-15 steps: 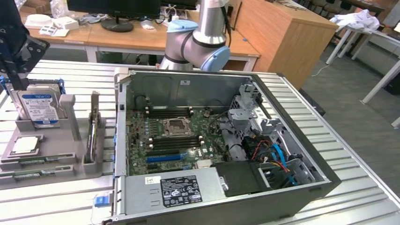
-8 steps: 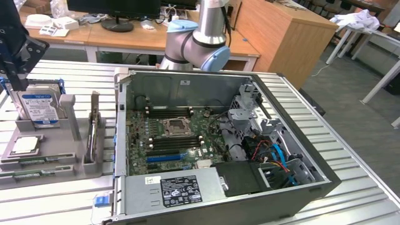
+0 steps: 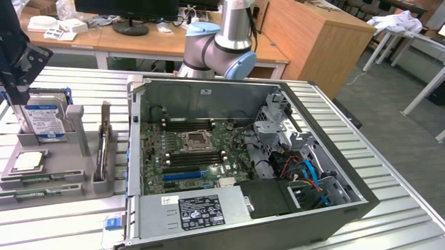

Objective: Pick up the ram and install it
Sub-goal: 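Reach for the ram, then pick up the ram and move it above insertion slot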

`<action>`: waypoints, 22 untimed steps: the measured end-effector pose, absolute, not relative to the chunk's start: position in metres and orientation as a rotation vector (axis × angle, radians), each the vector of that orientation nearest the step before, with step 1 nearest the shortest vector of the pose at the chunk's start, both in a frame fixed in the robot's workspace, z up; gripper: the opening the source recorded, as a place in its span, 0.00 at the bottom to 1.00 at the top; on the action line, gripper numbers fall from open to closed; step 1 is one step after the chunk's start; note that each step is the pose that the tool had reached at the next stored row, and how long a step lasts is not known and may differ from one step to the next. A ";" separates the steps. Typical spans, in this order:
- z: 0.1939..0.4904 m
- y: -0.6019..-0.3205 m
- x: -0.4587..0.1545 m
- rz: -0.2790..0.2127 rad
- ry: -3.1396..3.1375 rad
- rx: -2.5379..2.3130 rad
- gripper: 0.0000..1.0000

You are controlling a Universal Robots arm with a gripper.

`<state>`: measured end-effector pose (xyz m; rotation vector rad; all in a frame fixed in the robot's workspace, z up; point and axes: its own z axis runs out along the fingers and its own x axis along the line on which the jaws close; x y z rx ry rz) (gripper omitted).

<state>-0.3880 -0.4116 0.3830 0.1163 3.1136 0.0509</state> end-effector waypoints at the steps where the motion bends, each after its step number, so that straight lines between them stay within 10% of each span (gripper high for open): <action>1: 0.383 -0.412 -0.388 0.051 3.114 0.116 0.11; 22: 0.383 -0.413 -0.388 0.051 3.114 0.097 0.11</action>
